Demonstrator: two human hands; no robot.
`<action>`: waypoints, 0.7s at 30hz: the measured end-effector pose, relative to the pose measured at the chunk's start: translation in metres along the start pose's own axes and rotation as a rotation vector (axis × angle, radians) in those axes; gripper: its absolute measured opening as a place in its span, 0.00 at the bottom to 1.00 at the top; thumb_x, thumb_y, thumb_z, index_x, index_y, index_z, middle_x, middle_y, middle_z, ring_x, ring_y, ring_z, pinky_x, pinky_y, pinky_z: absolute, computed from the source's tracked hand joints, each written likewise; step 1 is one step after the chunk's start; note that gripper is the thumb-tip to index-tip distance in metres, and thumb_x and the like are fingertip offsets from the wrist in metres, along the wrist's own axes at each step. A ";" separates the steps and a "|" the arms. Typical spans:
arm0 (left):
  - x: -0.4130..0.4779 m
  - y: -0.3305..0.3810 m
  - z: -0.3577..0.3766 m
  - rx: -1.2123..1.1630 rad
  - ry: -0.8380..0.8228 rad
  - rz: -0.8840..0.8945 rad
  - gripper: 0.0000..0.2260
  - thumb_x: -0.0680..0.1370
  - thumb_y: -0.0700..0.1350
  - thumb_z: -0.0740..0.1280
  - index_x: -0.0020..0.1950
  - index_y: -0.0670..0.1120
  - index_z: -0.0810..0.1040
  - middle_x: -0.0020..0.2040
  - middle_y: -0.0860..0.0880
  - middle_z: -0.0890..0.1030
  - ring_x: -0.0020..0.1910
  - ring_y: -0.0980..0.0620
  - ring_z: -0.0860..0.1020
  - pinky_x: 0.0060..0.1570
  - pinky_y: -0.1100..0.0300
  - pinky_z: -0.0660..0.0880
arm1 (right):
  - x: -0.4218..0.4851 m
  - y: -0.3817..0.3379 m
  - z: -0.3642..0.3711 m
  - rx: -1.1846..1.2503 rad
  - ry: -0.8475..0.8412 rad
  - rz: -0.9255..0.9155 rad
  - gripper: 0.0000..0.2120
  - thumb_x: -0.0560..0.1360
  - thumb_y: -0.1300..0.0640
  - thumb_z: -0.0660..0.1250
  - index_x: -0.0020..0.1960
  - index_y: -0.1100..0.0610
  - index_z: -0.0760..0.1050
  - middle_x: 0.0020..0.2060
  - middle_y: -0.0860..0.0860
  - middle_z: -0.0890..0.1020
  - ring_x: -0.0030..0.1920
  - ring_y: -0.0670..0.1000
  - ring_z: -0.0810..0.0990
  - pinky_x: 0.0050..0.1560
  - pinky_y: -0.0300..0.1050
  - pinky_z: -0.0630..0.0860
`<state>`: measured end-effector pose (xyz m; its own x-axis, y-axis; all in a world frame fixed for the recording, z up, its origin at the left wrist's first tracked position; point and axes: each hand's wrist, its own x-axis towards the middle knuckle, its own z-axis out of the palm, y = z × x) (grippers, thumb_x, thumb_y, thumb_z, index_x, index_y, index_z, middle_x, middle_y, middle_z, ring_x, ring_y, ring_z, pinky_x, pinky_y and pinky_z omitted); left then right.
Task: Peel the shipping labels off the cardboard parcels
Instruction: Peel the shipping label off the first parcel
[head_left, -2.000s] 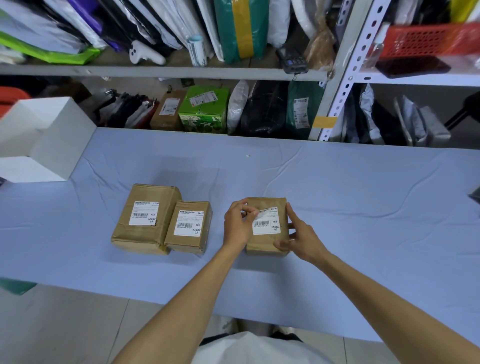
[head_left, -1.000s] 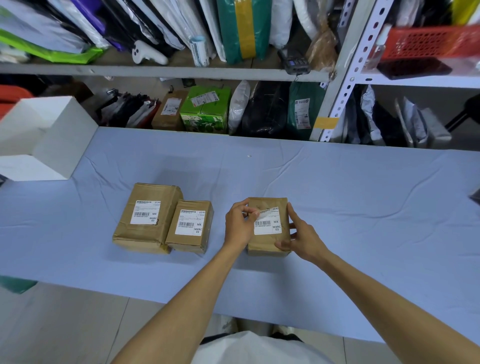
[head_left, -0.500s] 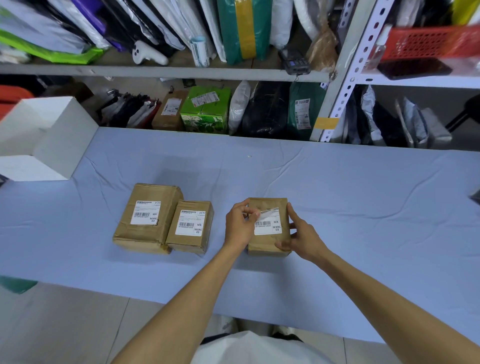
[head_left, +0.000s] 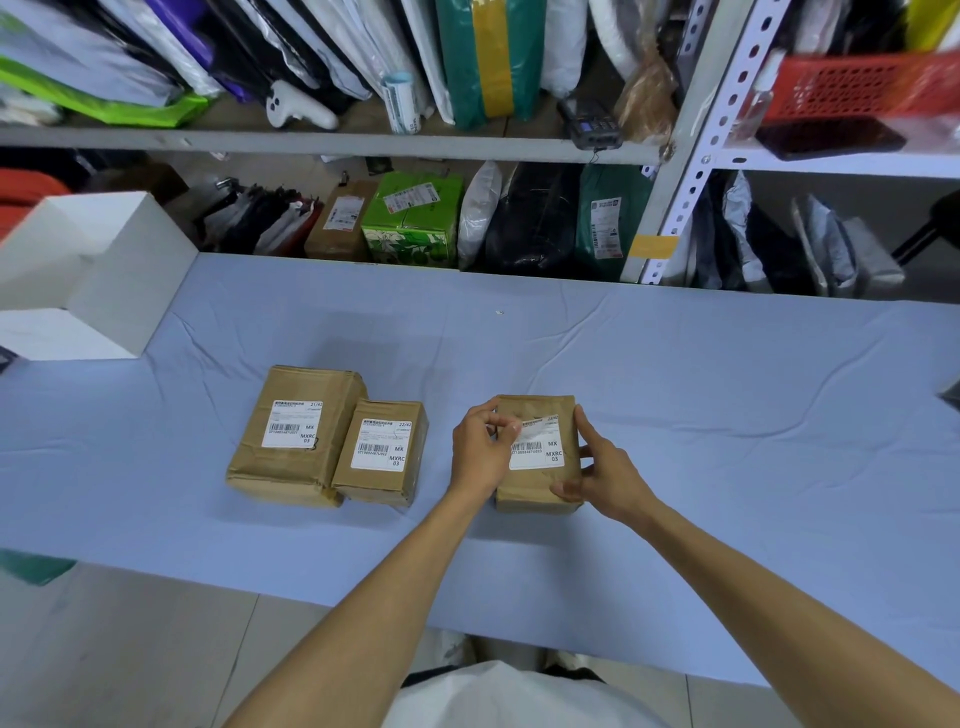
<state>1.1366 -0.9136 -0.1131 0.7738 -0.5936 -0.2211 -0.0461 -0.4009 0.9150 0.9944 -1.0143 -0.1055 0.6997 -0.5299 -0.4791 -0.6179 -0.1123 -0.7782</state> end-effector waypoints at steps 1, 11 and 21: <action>0.000 0.000 0.000 0.002 -0.001 0.001 0.03 0.77 0.40 0.69 0.43 0.42 0.80 0.70 0.49 0.72 0.60 0.47 0.77 0.42 0.70 0.75 | 0.000 0.000 0.000 0.002 -0.002 0.000 0.50 0.70 0.66 0.73 0.78 0.46 0.44 0.56 0.49 0.74 0.43 0.44 0.79 0.31 0.29 0.75; -0.002 0.001 -0.001 -0.011 -0.007 -0.002 0.03 0.76 0.40 0.69 0.43 0.42 0.79 0.70 0.49 0.72 0.60 0.48 0.77 0.40 0.73 0.74 | -0.001 -0.001 0.000 -0.008 0.002 -0.004 0.50 0.70 0.66 0.73 0.78 0.47 0.44 0.57 0.50 0.74 0.43 0.45 0.78 0.30 0.28 0.74; -0.002 0.002 -0.002 -0.004 -0.012 -0.012 0.04 0.76 0.41 0.69 0.45 0.40 0.79 0.71 0.49 0.72 0.59 0.46 0.78 0.36 0.75 0.74 | -0.002 -0.001 0.000 0.004 0.000 -0.004 0.50 0.70 0.67 0.72 0.78 0.47 0.44 0.57 0.50 0.73 0.42 0.43 0.77 0.29 0.27 0.73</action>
<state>1.1359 -0.9118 -0.1099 0.7666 -0.5972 -0.2360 -0.0342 -0.4050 0.9137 0.9943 -1.0130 -0.1039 0.7019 -0.5295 -0.4764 -0.6140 -0.1110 -0.7815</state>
